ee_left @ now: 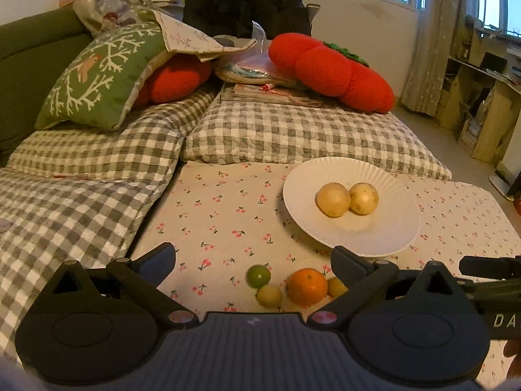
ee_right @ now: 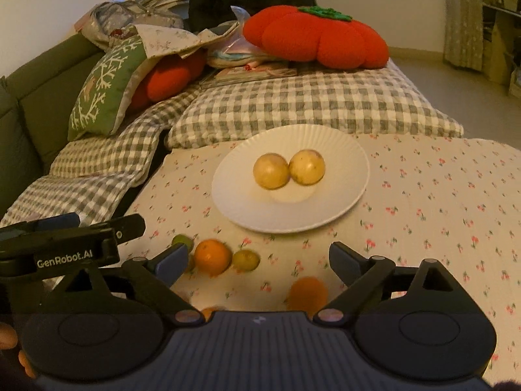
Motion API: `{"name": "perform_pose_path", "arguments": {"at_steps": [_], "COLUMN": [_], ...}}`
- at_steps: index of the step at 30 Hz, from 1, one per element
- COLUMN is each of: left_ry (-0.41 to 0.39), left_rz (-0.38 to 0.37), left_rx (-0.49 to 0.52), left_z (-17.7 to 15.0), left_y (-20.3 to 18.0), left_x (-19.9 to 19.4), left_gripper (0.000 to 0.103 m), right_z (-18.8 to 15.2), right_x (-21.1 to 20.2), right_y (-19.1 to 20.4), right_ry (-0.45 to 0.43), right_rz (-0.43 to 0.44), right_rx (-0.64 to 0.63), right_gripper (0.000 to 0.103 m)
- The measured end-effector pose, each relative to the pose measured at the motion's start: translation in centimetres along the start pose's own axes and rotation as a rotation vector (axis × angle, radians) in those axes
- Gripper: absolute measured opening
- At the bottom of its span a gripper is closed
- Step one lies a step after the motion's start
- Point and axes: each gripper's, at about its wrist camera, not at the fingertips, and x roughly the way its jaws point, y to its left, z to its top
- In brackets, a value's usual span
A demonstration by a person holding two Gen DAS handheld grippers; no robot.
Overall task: Organize fruits
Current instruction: 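Open both tools to release the potatoes onto the plate, then grasp an orange tangerine with the left tool while the right tool grasps another tangerine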
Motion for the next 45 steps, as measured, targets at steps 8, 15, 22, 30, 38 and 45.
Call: {"name": "perform_pose_path", "arguments": {"at_steps": [8, 15, 22, 30, 38, 45], "left_ry": [0.001, -0.009, 0.018, 0.064, 0.151, 0.25], "left_rz": [0.01, 0.009, 0.036, 0.074, 0.095, 0.055], "left_rx": [0.014, 0.02, -0.028, -0.117, -0.11, -0.078], "left_z": [-1.6, -3.0, -4.6, -6.7, -9.0, -11.7], "left_y": [0.0, 0.3, 3.8, 7.0, 8.2, 8.2], "left_x": [-2.2, -4.0, -5.1, -4.6, -4.2, -4.3], "left_gripper": [0.097, 0.097, 0.097, 0.097, 0.093, 0.08], "right_z": [-1.7, -3.3, -3.6, -4.5, -5.6, -5.9], "right_x": [-2.5, -3.4, -3.6, -2.4, -1.1, -0.6], "right_y": [0.7, 0.4, -1.1, -0.6, 0.8, 0.9], "right_ry": [-0.064, -0.083, -0.093, -0.036, 0.023, 0.045], "right_rz": [-0.003, -0.015, -0.026, 0.012, 0.027, 0.011], "right_rx": [0.005, 0.016, 0.079, 0.057, -0.022, -0.038], "right_gripper": [0.097, 0.099, 0.1, 0.1, 0.099, 0.099]}}
